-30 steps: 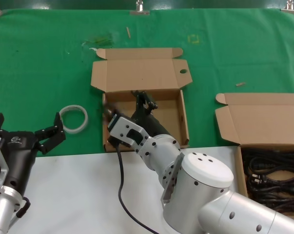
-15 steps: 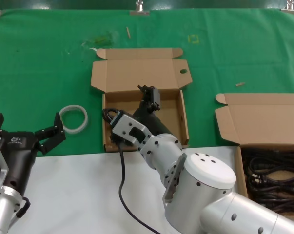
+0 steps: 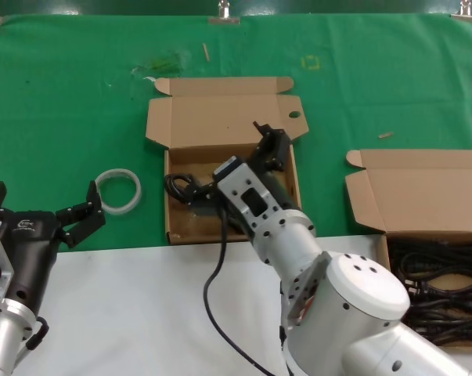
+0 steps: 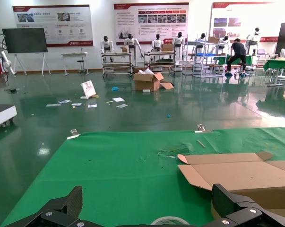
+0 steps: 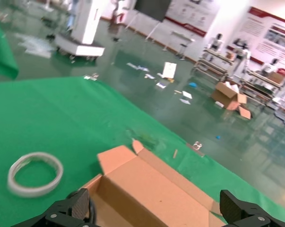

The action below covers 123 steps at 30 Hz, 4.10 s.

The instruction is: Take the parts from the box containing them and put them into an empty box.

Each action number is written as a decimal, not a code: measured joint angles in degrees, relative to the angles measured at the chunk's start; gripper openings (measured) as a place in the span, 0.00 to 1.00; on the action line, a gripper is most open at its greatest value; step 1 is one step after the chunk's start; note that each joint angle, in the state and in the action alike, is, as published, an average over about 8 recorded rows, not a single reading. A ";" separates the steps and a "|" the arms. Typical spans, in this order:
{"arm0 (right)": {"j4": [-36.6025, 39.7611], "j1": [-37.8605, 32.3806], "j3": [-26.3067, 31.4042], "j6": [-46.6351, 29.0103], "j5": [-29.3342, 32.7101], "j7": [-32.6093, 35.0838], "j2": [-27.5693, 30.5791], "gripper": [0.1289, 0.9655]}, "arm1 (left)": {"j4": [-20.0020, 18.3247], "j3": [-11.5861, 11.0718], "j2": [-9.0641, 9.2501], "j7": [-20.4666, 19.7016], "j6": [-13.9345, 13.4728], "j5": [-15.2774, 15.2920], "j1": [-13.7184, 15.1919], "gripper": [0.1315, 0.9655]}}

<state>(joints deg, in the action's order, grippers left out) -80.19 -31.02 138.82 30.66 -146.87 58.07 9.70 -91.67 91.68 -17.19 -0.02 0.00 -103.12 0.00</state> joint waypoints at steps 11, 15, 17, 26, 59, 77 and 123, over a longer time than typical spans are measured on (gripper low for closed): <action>-2.12 5.72 -8.68 -5.65 8.06 -10.70 0.00 1.00 | 0.00 0.00 0.00 0.00 0.00 -0.01 0.00 1.00; -2.89 7.80 -11.86 -7.70 10.98 -14.58 0.00 1.00 | 0.00 0.00 0.00 0.00 0.00 0.00 0.00 1.00; -3.27 8.82 -13.41 -8.70 12.42 -16.48 0.00 1.00 | 0.00 0.00 0.00 0.00 0.00 0.00 0.00 1.00; -4.98 13.47 -20.47 -13.29 18.96 -25.17 0.00 1.00 | 0.00 0.00 0.00 0.02 0.00 -0.01 0.00 1.00; -10.91 29.45 -44.76 -29.11 41.53 -55.15 -0.01 1.00 | 0.00 0.00 0.00 0.01 0.00 -0.01 0.00 1.00; -11.01 29.72 -45.17 -29.38 41.91 -55.64 -0.03 1.00 | 0.00 0.00 0.00 0.01 0.00 -0.01 0.00 1.00; -11.01 29.72 -45.17 -29.38 41.91 -55.64 -0.03 1.00 | 0.00 0.00 0.00 0.01 0.00 -0.01 0.00 1.00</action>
<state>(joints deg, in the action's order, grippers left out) -91.19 -1.30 93.65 1.29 -104.97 2.43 9.67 -91.67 91.67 -17.19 0.00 0.00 -103.13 0.00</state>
